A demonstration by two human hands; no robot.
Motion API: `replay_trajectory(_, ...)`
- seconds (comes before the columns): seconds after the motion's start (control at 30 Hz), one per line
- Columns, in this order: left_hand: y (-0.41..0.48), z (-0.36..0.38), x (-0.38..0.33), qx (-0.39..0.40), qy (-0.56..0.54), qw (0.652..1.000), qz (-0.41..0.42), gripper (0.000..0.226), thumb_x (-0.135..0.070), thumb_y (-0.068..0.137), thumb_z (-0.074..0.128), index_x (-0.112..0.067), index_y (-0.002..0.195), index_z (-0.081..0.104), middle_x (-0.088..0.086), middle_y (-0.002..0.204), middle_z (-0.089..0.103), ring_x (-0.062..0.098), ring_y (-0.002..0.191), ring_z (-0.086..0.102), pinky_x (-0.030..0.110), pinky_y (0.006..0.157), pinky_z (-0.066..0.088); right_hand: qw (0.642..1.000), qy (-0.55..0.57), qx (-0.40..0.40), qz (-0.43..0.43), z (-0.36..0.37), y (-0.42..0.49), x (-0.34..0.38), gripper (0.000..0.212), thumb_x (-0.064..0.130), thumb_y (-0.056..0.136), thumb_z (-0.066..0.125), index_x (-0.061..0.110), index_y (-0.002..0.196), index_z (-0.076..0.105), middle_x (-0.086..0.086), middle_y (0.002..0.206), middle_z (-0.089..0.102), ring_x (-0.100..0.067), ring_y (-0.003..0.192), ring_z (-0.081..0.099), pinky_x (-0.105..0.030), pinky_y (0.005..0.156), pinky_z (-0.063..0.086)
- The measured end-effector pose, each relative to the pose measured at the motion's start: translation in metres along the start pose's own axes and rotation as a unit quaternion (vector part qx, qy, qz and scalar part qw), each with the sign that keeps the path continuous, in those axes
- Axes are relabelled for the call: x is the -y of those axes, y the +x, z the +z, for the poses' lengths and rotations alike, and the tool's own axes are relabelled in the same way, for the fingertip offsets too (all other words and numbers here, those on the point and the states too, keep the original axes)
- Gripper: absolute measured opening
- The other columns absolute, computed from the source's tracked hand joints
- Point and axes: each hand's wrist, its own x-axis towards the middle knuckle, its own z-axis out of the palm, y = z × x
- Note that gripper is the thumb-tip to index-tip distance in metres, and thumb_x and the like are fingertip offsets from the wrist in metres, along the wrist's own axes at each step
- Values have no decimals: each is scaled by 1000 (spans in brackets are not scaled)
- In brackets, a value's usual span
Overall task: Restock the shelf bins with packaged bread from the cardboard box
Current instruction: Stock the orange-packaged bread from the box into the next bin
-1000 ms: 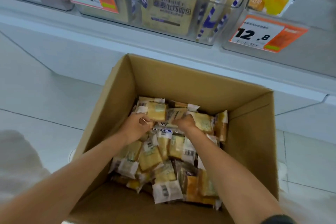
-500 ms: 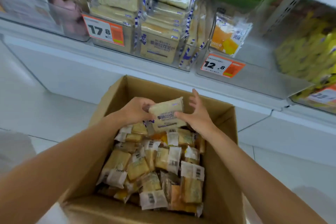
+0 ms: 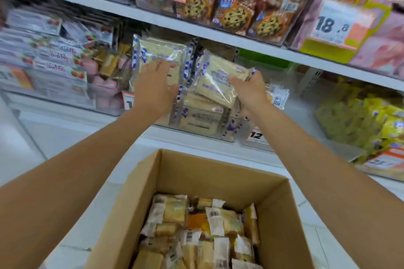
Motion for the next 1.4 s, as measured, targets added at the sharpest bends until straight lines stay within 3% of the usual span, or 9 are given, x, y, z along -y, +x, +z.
replay_trajectory(0.13, 14, 28, 29, 33, 17, 999, 35, 43, -25, 90, 65, -18, 131, 53, 9, 140, 46, 34, 120, 50, 49, 98, 43, 999, 0, -34, -3, 33, 65, -10, 62, 26, 91, 67, 4, 141, 36, -2, 120, 53, -15, 107, 50, -24, 85, 39)
replay_trajectory(0.33, 7, 44, 38, -32, -18, 997, 67, 33, -16, 87, 64, -13, 120, 60, 9, 140, 47, 32, 107, 59, 44, 82, 53, 991, -60, -104, -52, 64, 107, -27, 22, 22, 93, 64, 9, 87, 48, -6, 90, 54, -18, 86, 50, -22, 70, 37)
replay_trajectory(0.4, 5, 42, 37, -31, -24, 997, 66, 30, -14, 88, 63, -14, 118, 61, 7, 142, 45, 32, 93, 64, 43, 74, 55, 987, -42, -134, -81, 69, 110, -32, 20, 18, 93, 64, 4, 104, 57, -8, 99, 61, -20, 92, 55, -24, 80, 42)
replay_trajectory(0.53, 3, 41, 39, -15, -44, 997, 57, 28, -14, 91, 60, -15, 119, 60, 1, 145, 40, 31, 87, 66, 47, 74, 56, 961, -194, -175, -91, 67, 107, -34, 72, 33, 90, 66, 6, 148, 32, -16, 144, 42, -31, 133, 40, -39, 112, 34)
replay_trajectory(0.77, 3, 45, 43, -42, 50, 994, 92, 46, -19, 92, 59, -20, 138, 53, 14, 153, 38, 36, 138, 34, 54, 110, 29, 847, -447, 90, -274, 57, 79, -30, 89, 57, 79, 71, 31, 152, 26, -7, 152, 30, -28, 142, 22, -41, 119, 9)
replay_trajectory(0.97, 5, 45, 47, -14, 45, 994, 102, 49, -20, 93, 60, -19, 142, 50, 17, 154, 36, 39, 140, 32, 55, 114, 28, 874, -415, 93, -237, 66, 81, -25, 86, 46, 77, 76, 28, 148, 31, -8, 140, 39, -29, 133, 30, -41, 114, 21)
replay_trajectory(1.2, -3, 25, 27, -3, -3, 999, 45, 31, -11, 99, 47, -11, 127, 60, 16, 140, 51, 40, 127, 45, 51, 103, 38, 911, -323, 51, -249, 39, 34, -24, 41, 34, 87, 69, 24, 125, 59, -2, 136, 46, -20, 133, 34, -35, 110, 32)
replay_trajectory(1.3, -35, 24, -5, 7, -19, 999, 46, 18, -15, 99, 51, -11, 112, 64, 13, 109, 63, 36, 100, 56, 48, 82, 47, 909, -308, 26, -278, 17, -11, -34, 20, 24, 87, 66, 18, 106, 64, 4, 109, 54, -12, 102, 51, -29, 84, 44)
replay_trajectory(1.4, -90, 38, -29, 135, -101, 985, -21, 15, -18, 101, 45, -13, 105, 59, 6, 93, 62, 31, 84, 58, 45, 73, 49, 903, -318, 84, -277, -6, -59, -70, 14, 18, 87, 63, 15, 100, 64, 9, 92, 51, -13, 81, 55, -37, 78, 49)
